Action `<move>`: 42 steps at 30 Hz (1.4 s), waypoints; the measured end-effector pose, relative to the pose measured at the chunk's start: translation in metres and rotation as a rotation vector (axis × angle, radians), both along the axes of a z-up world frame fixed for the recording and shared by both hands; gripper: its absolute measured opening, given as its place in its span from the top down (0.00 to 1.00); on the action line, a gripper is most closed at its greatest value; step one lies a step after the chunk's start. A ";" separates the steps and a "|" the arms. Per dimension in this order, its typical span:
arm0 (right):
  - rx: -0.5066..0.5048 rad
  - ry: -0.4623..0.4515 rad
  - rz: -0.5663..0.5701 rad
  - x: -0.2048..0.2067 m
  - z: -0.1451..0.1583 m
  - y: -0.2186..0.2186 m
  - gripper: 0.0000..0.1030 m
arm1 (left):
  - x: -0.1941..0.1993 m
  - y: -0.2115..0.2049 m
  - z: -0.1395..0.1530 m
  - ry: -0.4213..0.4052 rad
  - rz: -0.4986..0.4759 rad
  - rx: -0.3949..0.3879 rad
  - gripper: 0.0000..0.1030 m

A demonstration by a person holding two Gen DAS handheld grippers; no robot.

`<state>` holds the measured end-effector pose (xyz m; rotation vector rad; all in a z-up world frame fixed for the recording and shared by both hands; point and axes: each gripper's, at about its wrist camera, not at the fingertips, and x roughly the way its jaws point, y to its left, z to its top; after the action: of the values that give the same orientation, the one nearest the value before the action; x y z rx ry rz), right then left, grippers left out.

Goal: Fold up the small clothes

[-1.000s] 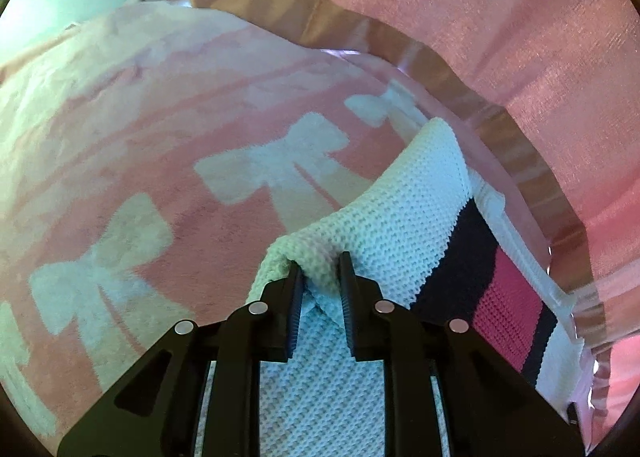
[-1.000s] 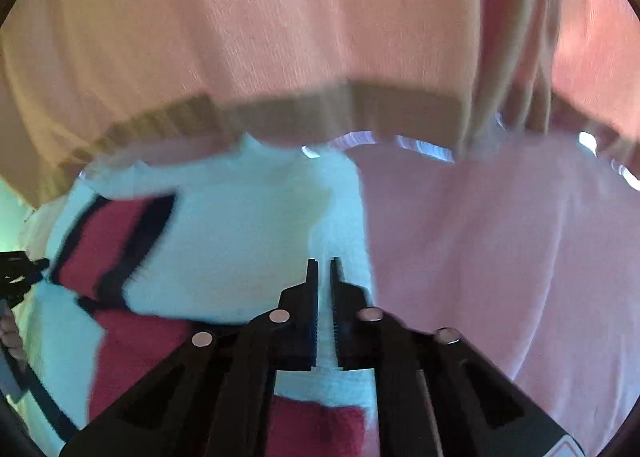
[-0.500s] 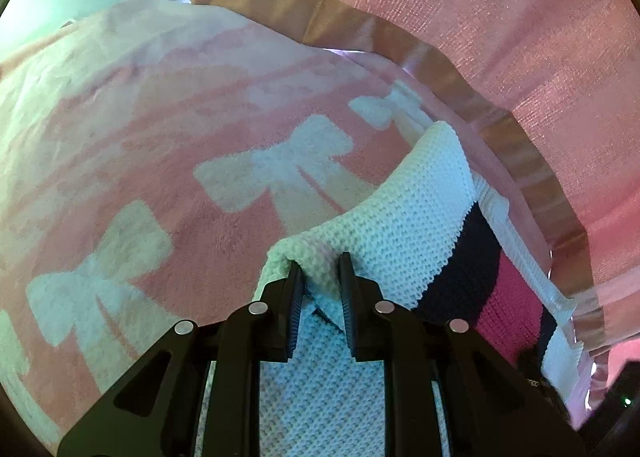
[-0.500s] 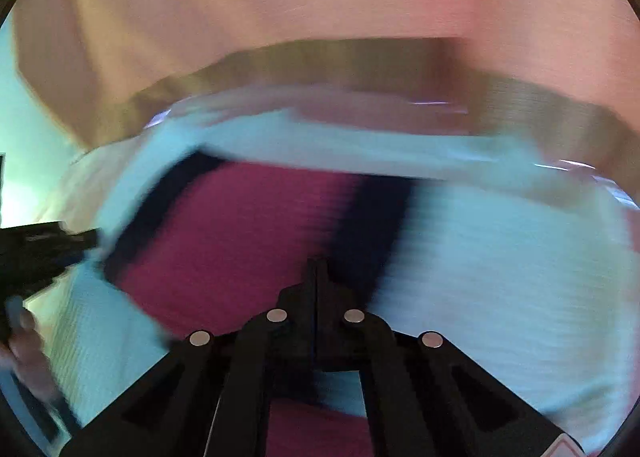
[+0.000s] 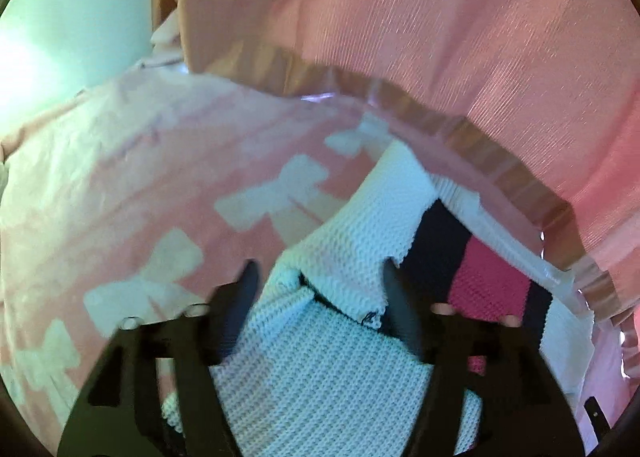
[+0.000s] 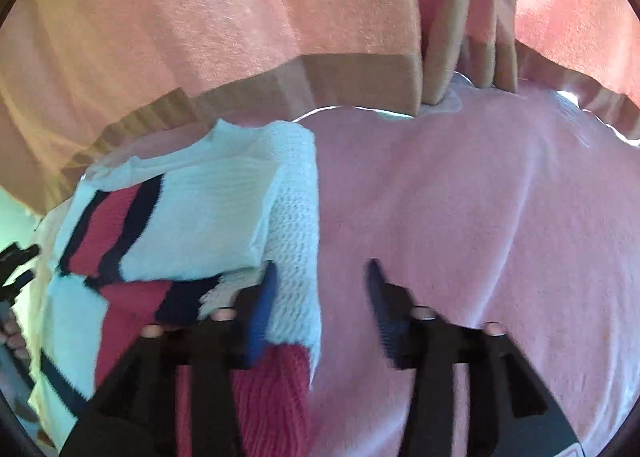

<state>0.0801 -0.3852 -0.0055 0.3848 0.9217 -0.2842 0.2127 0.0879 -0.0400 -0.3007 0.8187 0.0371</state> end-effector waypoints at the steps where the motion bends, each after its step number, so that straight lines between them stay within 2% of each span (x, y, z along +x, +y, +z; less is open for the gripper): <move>1: 0.020 -0.002 0.003 0.003 -0.003 0.006 0.49 | 0.003 0.001 -0.001 0.005 -0.002 0.001 0.32; 3: 0.071 0.009 0.012 0.009 -0.015 0.009 0.44 | 0.016 0.004 -0.013 0.033 -0.003 0.030 0.32; 5: 0.116 0.034 0.025 0.009 -0.027 0.010 0.44 | 0.027 0.009 -0.030 0.077 0.009 0.037 0.32; 6: 0.144 0.037 0.030 0.010 -0.032 0.010 0.49 | 0.032 0.011 -0.037 0.096 0.006 0.028 0.34; 7: 0.146 0.028 0.031 0.006 -0.030 0.012 0.79 | 0.036 0.012 -0.044 0.114 -0.005 0.009 0.48; 8: 0.175 0.020 0.059 0.008 -0.028 0.014 0.84 | 0.042 0.014 -0.053 0.137 -0.038 -0.042 0.57; 9: 0.182 0.004 0.054 0.007 -0.021 0.015 0.85 | 0.042 0.015 -0.054 0.135 -0.032 -0.055 0.60; 10: 0.171 -0.047 0.053 0.003 -0.006 0.016 0.86 | 0.040 0.015 -0.051 0.126 -0.024 -0.060 0.71; 11: 0.153 -0.082 0.059 0.000 0.006 0.018 0.87 | 0.038 0.013 -0.044 0.119 -0.025 -0.054 0.72; 13: 0.102 -0.121 0.066 -0.006 0.020 0.018 0.87 | 0.035 0.011 -0.040 0.102 -0.021 -0.022 0.72; 14: 0.079 -0.072 0.055 -0.006 0.008 0.013 0.87 | 0.037 0.011 -0.045 0.113 -0.019 0.015 0.72; 16: 0.092 0.042 0.055 -0.003 -0.023 0.008 0.86 | 0.039 0.012 -0.054 0.115 -0.017 0.037 0.69; 17: 0.100 0.032 0.049 -0.005 -0.032 0.006 0.85 | 0.038 0.011 -0.052 0.112 -0.015 0.053 0.69; 18: 0.084 0.045 0.050 -0.003 -0.028 0.008 0.84 | 0.037 0.009 -0.047 0.109 -0.014 0.065 0.69; 20: 0.042 0.001 0.049 -0.003 -0.007 0.017 0.82 | 0.029 0.008 -0.032 0.077 0.000 0.068 0.70; 22: -0.049 -0.086 0.052 -0.005 0.022 0.035 0.79 | 0.019 0.004 -0.008 -0.004 -0.004 0.082 0.70; 25: -0.085 -0.170 0.149 0.006 0.041 0.064 0.79 | 0.019 -0.012 0.007 -0.065 -0.055 0.069 0.70; 28: -0.081 -0.149 0.234 0.026 0.030 0.082 0.84 | 0.031 -0.033 -0.013 -0.018 -0.103 0.103 0.68; 30: -0.088 -0.018 0.261 0.042 -0.003 0.079 0.85 | 0.039 -0.036 -0.033 0.039 -0.102 0.138 0.68; 31: -0.094 0.035 0.248 0.045 -0.018 0.072 0.89 | 0.044 -0.036 -0.044 0.053 -0.100 0.151 0.68; 32: -0.068 -0.012 0.247 0.039 -0.023 0.060 0.89 | 0.043 -0.035 -0.044 0.031 -0.094 0.173 0.68; 33: -0.086 0.002 0.214 0.038 -0.020 0.054 0.91 | 0.042 -0.035 -0.043 0.024 -0.092 0.186 0.68; 34: -0.101 0.012 0.162 0.037 -0.011 0.049 0.88 | 0.043 -0.034 -0.042 0.024 -0.091 0.189 0.68; 36: -0.044 -0.070 0.146 0.032 0.007 0.042 0.87 | 0.040 -0.028 -0.036 0.019 -0.066 0.155 0.68; 37: -0.045 -0.074 0.152 0.033 0.009 0.043 0.87 | 0.040 -0.029 -0.035 0.016 -0.063 0.164 0.68; 39: -0.088 0.004 0.167 0.041 -0.011 0.046 0.88 | 0.041 -0.032 -0.041 0.025 -0.075 0.193 0.67; 40: -0.096 0.056 0.162 0.044 -0.027 0.045 0.92 | 0.040 -0.034 -0.043 0.021 -0.077 0.205 0.67; 41: -0.084 0.012 0.151 0.039 -0.029 0.042 0.93 | 0.037 -0.036 -0.042 0.011 -0.087 0.232 0.67; 42: -0.084 0.028 0.143 0.039 -0.024 0.043 0.93 | 0.034 -0.035 -0.040 0.012 -0.092 0.234 0.68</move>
<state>0.1189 -0.3425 -0.0293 0.2371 0.9569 -0.1966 0.2467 0.0524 -0.0805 -0.0417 0.8303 0.0486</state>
